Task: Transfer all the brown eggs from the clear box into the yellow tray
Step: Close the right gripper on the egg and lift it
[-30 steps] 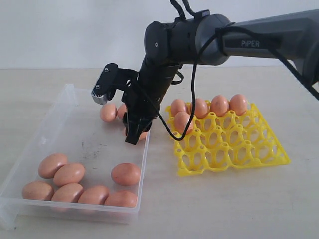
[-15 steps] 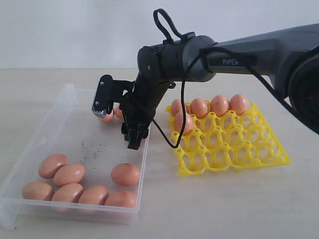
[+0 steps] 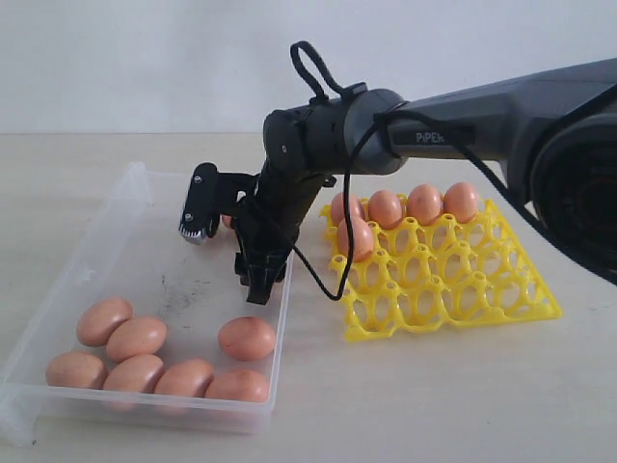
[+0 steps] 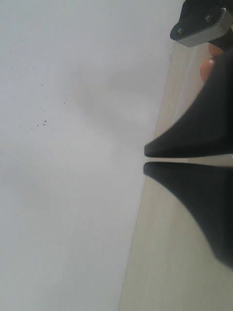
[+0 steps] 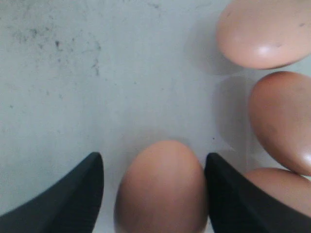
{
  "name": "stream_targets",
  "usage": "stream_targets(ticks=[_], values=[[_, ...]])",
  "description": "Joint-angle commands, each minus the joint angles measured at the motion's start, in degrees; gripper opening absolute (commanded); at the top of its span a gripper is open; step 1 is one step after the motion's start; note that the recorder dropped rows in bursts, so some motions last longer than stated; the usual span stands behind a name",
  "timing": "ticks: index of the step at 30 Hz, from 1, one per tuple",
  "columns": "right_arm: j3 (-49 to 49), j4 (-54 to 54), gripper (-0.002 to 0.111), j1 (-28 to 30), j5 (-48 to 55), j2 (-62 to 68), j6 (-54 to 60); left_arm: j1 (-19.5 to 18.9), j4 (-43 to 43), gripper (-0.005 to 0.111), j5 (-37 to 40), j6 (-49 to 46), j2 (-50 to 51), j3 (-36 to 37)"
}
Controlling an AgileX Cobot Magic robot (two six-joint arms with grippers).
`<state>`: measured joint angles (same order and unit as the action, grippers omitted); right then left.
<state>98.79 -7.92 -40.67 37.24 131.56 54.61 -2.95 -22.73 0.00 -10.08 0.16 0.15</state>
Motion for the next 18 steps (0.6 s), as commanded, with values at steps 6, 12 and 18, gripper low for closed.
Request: stream_targets(ticks=[6,12,18], values=[[0.1,0.9,0.056,0.0,0.9,1.1,-1.6,0.2,-0.3,0.004,0.0,-0.3,-0.2,-0.2],[0.1,2.1,0.048,0.0,1.4,1.1,-1.7,0.2,-0.3,0.004,0.0,-0.3,-0.2,-0.2],[0.1,2.2,0.000,0.0,1.0,1.1,-3.1,0.2,-0.3,0.004,0.0,-0.3,-0.2,-0.2]])
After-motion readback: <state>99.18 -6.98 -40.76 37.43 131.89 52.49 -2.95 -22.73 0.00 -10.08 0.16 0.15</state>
